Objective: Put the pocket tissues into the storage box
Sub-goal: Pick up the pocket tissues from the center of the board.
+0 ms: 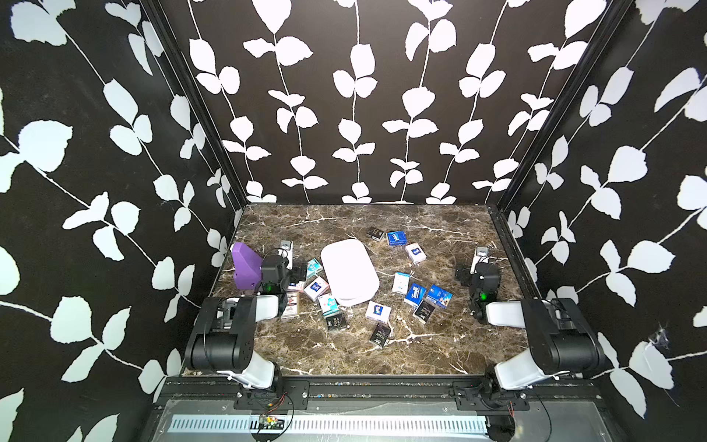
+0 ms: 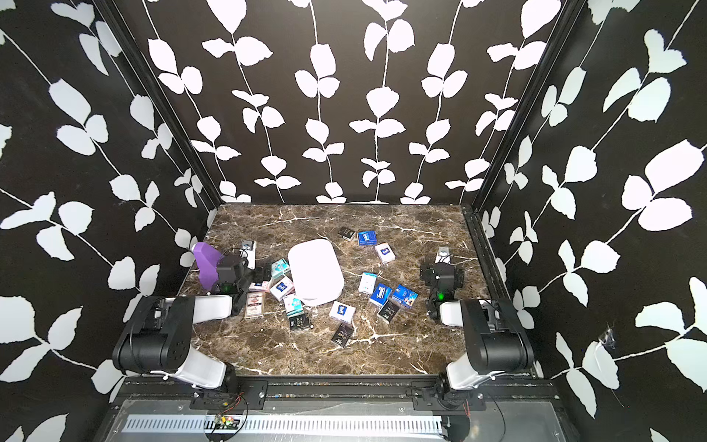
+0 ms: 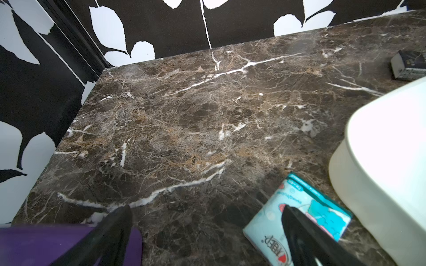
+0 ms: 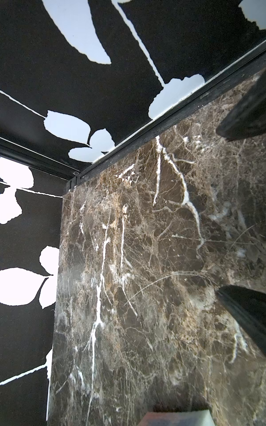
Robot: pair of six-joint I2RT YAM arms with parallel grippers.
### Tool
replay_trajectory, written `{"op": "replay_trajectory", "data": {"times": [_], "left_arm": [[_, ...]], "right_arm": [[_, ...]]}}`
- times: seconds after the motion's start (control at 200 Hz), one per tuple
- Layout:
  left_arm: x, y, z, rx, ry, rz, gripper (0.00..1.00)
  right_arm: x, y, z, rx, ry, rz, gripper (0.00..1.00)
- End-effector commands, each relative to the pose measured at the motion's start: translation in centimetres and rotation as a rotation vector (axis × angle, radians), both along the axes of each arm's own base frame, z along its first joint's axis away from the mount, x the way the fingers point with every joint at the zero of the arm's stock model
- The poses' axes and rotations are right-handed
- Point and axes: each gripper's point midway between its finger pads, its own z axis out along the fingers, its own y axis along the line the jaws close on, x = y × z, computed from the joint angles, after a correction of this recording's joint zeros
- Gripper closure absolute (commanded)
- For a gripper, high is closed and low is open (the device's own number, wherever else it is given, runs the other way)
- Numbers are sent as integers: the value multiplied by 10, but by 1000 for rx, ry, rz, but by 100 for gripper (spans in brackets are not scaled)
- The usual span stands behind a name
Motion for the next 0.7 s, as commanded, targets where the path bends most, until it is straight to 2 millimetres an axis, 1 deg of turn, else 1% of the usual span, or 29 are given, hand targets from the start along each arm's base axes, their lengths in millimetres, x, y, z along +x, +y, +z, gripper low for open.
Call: {"op": "replay_trajectory", "data": {"times": [0.0, 0.47, 0.51, 0.55, 0.575, 0.585, 0.6, 0.635, 0.695], "left_arm": [[5, 0, 7, -3, -14, -1, 1], [5, 0, 8, -3, -22, -1, 1], [5, 1, 8, -4, -23, 2, 1], [7, 7, 10, 5, -14, 40, 1], [9, 11, 11, 7, 15, 69, 1], [8, 12, 9, 6, 37, 76, 1], [11, 14, 13, 2, 50, 88, 1], [11, 17, 15, 0, 109, 110, 1], [14, 14, 22, -16, 155, 112, 1]], "right_arm": [[-1, -1, 6, -7, -34, -9, 1], [-2, 0, 6, -5, -36, 0, 1], [0, 1, 11, -9, -43, 4, 1], [-1, 1, 16, -9, -42, 8, 1], [-2, 0, 22, -8, -43, -5, 1], [-4, -1, 24, -9, -41, -11, 1], [-5, -4, 28, -9, -41, -26, 1], [-10, -9, 38, -9, -36, -58, 1], [-20, -14, 51, 2, -5, -98, 2]]}}
